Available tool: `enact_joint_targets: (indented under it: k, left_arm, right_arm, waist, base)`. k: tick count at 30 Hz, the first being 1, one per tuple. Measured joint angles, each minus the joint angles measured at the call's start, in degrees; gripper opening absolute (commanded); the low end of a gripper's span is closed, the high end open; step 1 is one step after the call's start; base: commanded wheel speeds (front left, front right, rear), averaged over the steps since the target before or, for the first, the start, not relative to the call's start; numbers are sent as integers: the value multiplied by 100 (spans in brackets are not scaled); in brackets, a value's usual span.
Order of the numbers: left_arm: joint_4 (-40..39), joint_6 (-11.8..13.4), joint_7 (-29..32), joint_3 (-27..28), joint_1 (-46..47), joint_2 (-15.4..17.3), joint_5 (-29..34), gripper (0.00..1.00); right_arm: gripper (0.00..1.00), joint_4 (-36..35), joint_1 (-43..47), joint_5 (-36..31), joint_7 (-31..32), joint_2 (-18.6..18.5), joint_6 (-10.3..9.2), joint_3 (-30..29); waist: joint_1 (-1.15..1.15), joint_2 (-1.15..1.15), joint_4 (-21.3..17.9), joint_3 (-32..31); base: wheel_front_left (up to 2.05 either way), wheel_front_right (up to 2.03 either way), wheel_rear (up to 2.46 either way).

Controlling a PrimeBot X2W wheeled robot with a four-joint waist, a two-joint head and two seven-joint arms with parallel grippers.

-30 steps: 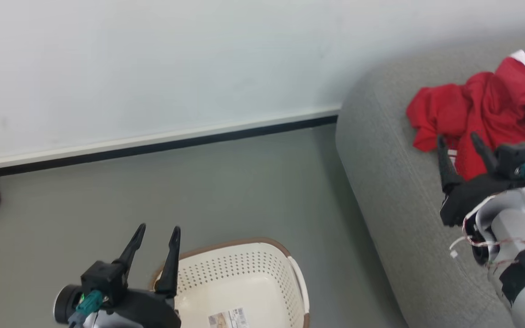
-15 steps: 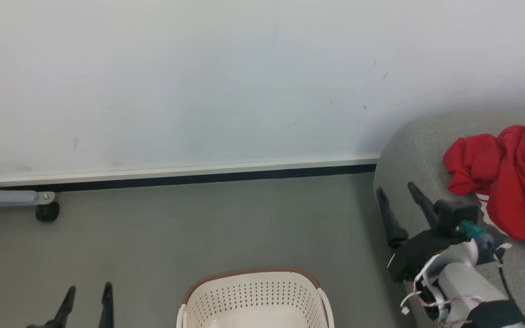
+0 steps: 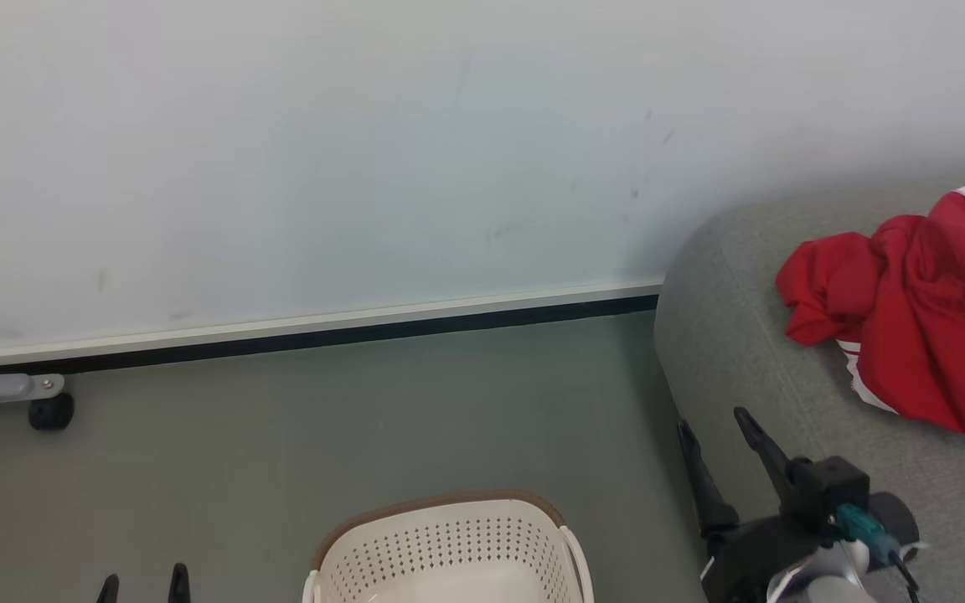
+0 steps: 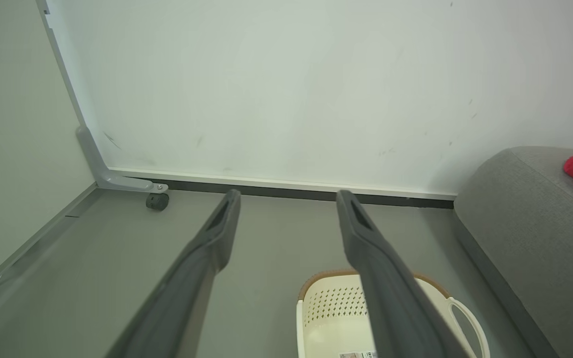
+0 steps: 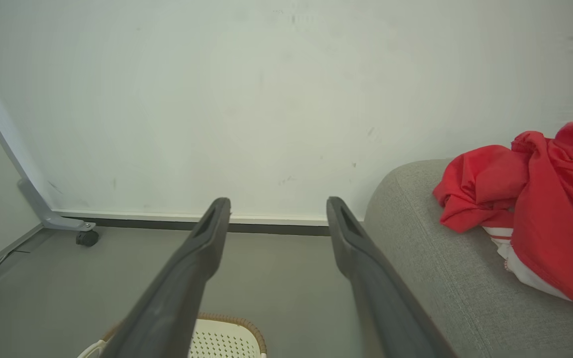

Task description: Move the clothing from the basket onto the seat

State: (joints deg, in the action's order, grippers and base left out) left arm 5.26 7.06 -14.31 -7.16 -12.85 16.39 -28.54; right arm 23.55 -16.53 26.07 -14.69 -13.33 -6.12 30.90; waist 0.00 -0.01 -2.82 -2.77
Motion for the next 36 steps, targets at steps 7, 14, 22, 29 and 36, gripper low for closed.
enact_joint_targets:
  k: [7,14,22,29,36]
  left_arm:
    - [-316,1,0,155,-172,-123,120,100]
    - [-594,5,-1,331,-407,-231,277,100]
    - [-788,7,-1,525,-411,-380,416,100]
    - [-877,7,-1,597,-413,-428,514,100]
    - [-915,7,-1,649,-413,-480,680,100]
  right_arm:
    - [100,-666,659,-116,0,-23,-71,-260]
    - [100,-1237,1096,-264,0,-2,-101,-494]
    - [100,-1590,1415,-497,0,130,-101,-731]
    - [100,-1733,1534,-722,0,257,-101,-962]
    - [100,-1793,1618,-857,0,334,-101,-1083]
  waist:
    - [0,1,-105,54]
    - [0,1,-141,116]
    - [0,1,-154,184]
    - [0,1,-164,212]
    - [0,1,-163,223]
  base:
    - [0,0,0]
    - [0,0,0]
    - [0,0,0]
    - [0,0,0]
    - [0,0,0]
